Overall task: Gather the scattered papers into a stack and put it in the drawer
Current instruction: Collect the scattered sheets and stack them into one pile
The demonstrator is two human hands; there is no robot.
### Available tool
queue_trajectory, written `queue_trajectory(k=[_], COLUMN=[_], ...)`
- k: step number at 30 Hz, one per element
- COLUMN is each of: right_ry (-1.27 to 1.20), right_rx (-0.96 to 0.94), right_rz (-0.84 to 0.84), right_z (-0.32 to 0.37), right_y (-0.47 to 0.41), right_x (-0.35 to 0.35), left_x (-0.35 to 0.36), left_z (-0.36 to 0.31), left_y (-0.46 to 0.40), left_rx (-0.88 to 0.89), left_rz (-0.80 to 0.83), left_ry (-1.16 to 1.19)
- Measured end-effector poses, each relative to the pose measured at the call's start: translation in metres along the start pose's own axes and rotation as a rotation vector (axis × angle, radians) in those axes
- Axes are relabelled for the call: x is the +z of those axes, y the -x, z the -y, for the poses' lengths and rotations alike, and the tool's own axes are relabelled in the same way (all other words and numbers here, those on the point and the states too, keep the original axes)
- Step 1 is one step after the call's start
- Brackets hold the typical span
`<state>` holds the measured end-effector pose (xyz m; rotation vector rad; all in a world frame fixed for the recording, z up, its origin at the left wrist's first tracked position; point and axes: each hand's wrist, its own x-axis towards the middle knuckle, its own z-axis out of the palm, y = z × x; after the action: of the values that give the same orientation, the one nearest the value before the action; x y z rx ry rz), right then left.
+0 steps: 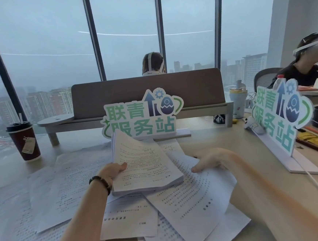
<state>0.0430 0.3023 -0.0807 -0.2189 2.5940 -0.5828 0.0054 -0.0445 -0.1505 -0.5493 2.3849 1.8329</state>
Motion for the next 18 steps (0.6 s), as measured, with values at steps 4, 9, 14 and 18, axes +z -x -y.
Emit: queue_trajectory(k=[4,9,14,18], right_ry=[-0.217,-0.309,-0.454,-0.638], right_rx=[-0.002,-0.024,0.035,0.145], right_rz=[0.052,0.140,0.084,-0.092], right_z=[-0.002,-0.004,-0.013,-0.024], right_y=[0.002,0.000,-0.012,-0.020], right_x=[0.001,0.004,0.001,-0.003], left_x=[0.000,0.000,0.001,-0.001], left_z=[0.000,0.000,-0.007,-0.009], left_y=[0.000,0.000,0.013,0.015], left_rx=[-0.011,-0.019,-0.009,0.001], left_rz=[0.012,0.018,0.071,0.108], left_ry=[0.017,0.024,0.172,0.239])
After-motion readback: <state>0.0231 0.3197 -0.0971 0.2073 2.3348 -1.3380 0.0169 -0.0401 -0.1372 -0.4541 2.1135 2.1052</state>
